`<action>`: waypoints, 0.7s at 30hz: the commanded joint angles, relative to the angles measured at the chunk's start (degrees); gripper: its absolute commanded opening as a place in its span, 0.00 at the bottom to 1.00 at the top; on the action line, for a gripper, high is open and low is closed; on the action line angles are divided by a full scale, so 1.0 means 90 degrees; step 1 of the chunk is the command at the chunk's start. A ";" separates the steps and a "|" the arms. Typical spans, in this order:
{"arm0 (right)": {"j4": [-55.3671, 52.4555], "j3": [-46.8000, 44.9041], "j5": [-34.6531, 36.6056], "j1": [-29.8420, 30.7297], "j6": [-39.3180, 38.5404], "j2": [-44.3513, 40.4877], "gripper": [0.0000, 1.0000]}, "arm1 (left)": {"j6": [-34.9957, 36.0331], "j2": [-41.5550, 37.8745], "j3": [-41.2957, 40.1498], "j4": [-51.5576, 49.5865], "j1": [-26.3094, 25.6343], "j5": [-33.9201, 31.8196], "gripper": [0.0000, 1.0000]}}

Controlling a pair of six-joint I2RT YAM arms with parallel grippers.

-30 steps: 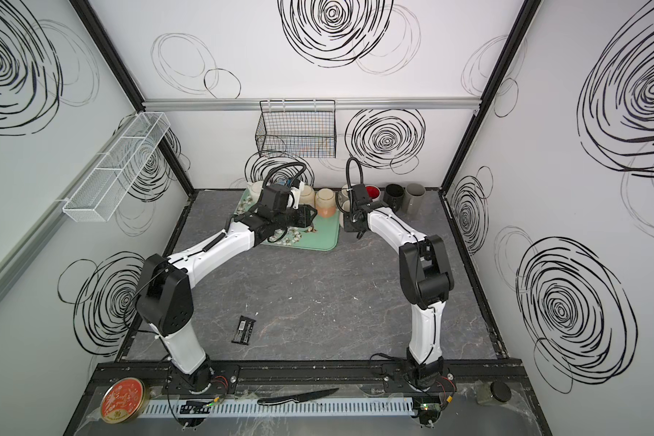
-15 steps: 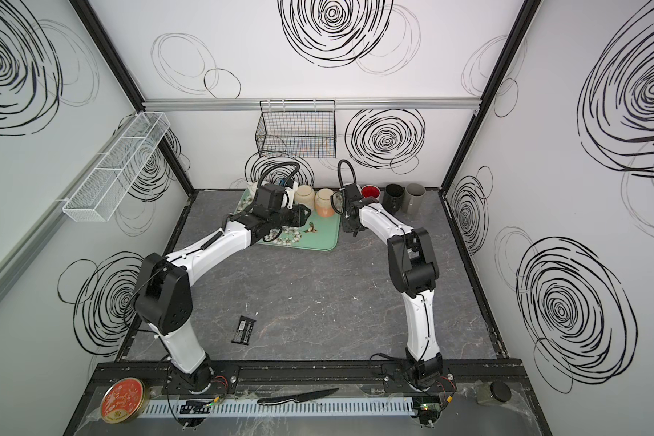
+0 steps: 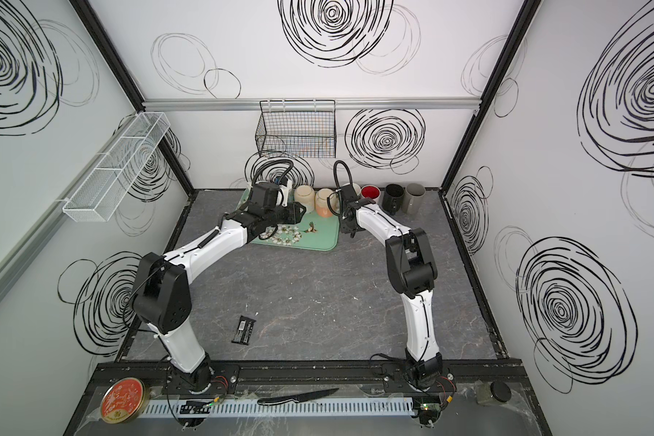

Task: Turn the mug right side up
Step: Place the mug at the top-center of the table, then move the mug to the tray.

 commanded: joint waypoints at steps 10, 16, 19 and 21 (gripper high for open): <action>0.0445 -0.0911 -0.0376 0.0050 0.0290 -0.1537 0.41 | 0.0294 -0.0183 0.0356 -0.0734 0.1447 -0.1237 0.60; 0.1298 -0.1695 -0.1310 0.0055 0.0947 -0.2180 0.40 | 0.0280 0.0303 0.0737 -0.0522 0.2055 -0.1077 0.61; 0.2304 -0.2465 -0.1979 0.0085 0.1191 -0.2518 0.40 | 0.0292 0.0687 0.1138 -0.0450 0.2279 -0.0963 0.61; 0.2750 -0.2811 -0.2134 0.0125 0.1423 -0.2629 0.40 | 0.0251 0.0995 0.1439 -0.0474 0.2417 -0.0831 0.62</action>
